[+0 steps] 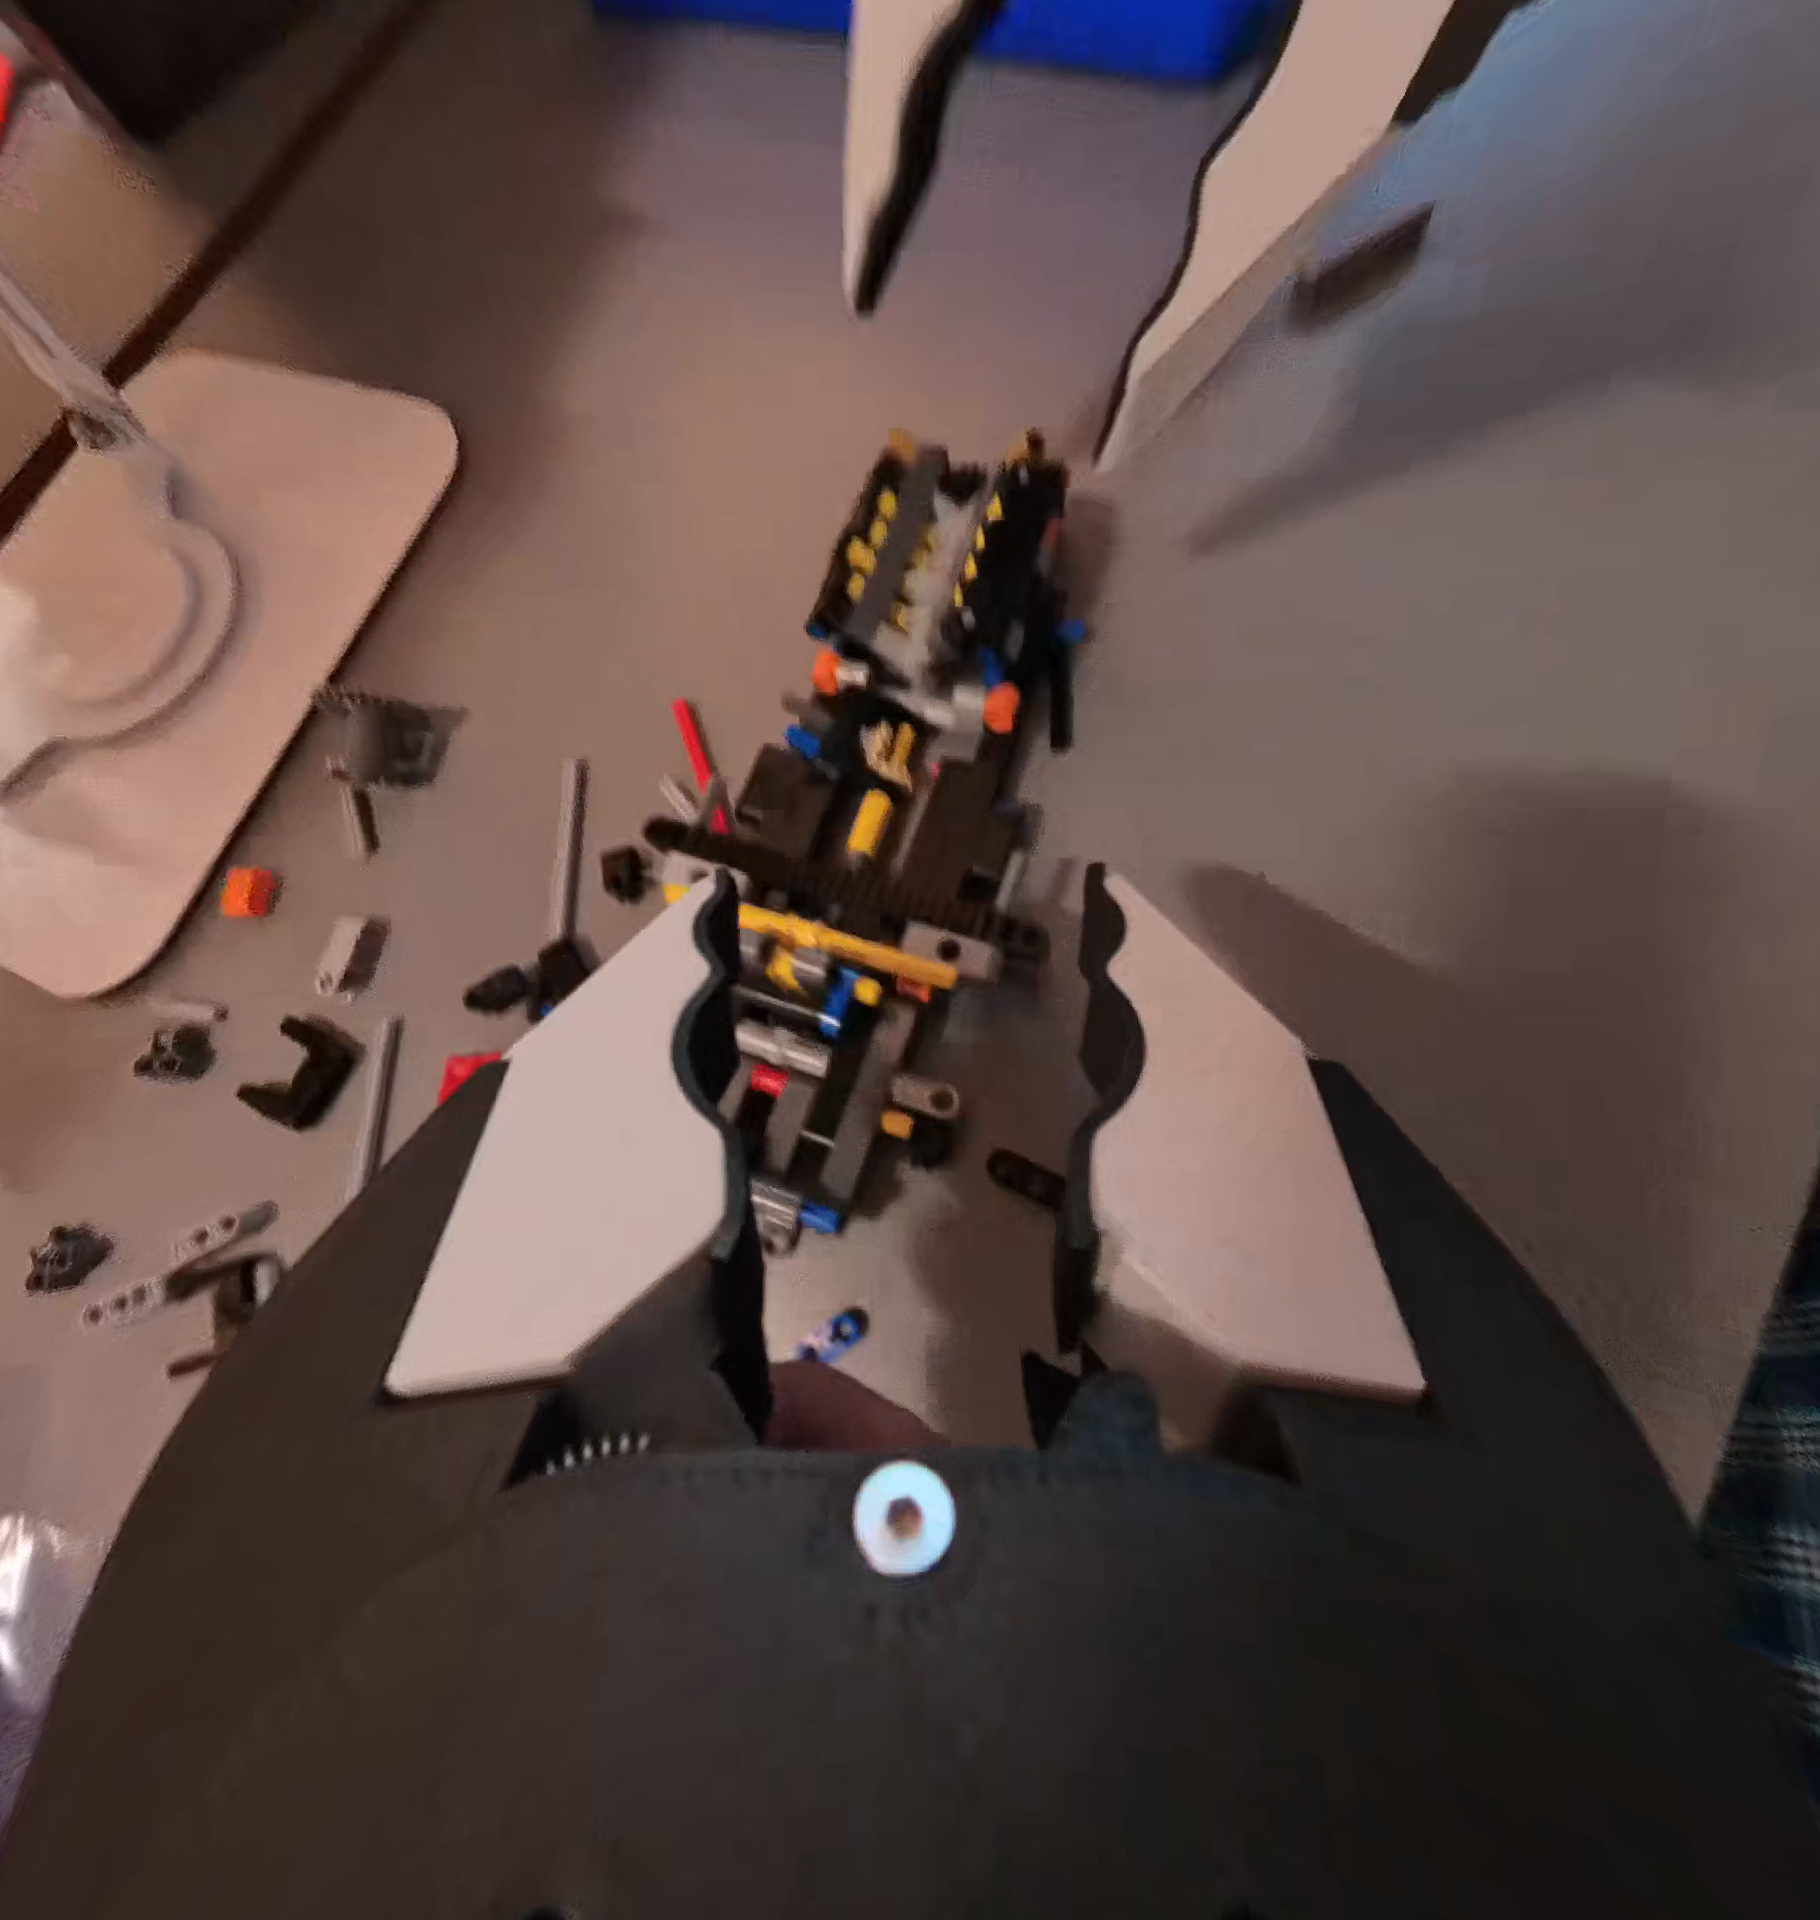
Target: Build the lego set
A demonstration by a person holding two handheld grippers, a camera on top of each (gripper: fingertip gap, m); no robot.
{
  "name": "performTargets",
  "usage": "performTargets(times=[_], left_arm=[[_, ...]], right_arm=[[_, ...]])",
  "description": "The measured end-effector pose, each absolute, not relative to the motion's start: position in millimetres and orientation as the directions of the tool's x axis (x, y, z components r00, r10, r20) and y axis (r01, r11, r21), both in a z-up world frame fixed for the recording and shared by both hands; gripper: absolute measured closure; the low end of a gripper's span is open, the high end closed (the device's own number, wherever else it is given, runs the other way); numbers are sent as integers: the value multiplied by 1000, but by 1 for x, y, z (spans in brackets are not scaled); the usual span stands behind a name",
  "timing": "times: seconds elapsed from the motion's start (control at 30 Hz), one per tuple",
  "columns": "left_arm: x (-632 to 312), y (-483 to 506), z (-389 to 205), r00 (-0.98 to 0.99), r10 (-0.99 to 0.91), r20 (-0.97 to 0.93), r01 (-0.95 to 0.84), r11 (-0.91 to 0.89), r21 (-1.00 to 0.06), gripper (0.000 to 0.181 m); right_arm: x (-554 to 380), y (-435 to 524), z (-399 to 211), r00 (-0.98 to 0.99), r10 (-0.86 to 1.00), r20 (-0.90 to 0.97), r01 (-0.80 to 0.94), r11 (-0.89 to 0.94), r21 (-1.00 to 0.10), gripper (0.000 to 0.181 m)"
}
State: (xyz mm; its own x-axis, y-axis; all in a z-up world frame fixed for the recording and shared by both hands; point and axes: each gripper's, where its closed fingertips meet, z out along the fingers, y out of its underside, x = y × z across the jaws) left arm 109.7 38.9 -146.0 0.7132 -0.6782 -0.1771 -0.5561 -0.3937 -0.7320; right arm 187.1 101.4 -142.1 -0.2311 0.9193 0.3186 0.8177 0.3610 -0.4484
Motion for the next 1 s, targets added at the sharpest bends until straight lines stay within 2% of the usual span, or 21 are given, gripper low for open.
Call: performTargets(times=[0.03, 0.17, 0.23, 0.4, 0.5, 0.7, 0.8, 0.9, 1.0], left_arm=[[111, 35, -154, 722, -665, -193, -568, -411, -713, 118], [118, 33, -175, 739, -635, -224, -566, -405, -718, 121], [121, 34, -179, 735, -641, -220, -568, -406, -716, 123], [104, 41, -182, 712, -639, -291, -626, -388, -677, 127], [90, 40, -183, 665, -679, -311, -672, -362, -646, 130], [62, 41, -181, 639, -709, -299, -679, -338, -652, 124], [39, 38, -182, 630, -709, -318, -705, -349, -617, 121], [31, 33, -166, 656, -684, -320, -672, -338, -659, 119], [34, 22, -152, 690, -642, -335, -640, -324, -697, 120]], right_arm=[[187, 102, -147, -224, 924, 309, 823, 349, -448, 111], [179, 105, -164, -244, 943, 228, 819, 326, -472, 97], [175, 101, -175, -297, 934, 199, 819, 356, -451, 94], [171, 96, -191, -315, 938, 149, 839, 348, -418, 111], [164, 81, -189, -286, 952, 107, 829, 302, -471, 121], [158, 52, -193, -259, 963, 72, 821, 259, -510, 122], [152, 43, -189, -240, 968, 71, 807, 239, -540, 120], [140, 36, -176, -217, 970, 106, 770, 237, -592, 118], [121, 26, -153, -176, 975, 132, 703, 219, -677, 131]])
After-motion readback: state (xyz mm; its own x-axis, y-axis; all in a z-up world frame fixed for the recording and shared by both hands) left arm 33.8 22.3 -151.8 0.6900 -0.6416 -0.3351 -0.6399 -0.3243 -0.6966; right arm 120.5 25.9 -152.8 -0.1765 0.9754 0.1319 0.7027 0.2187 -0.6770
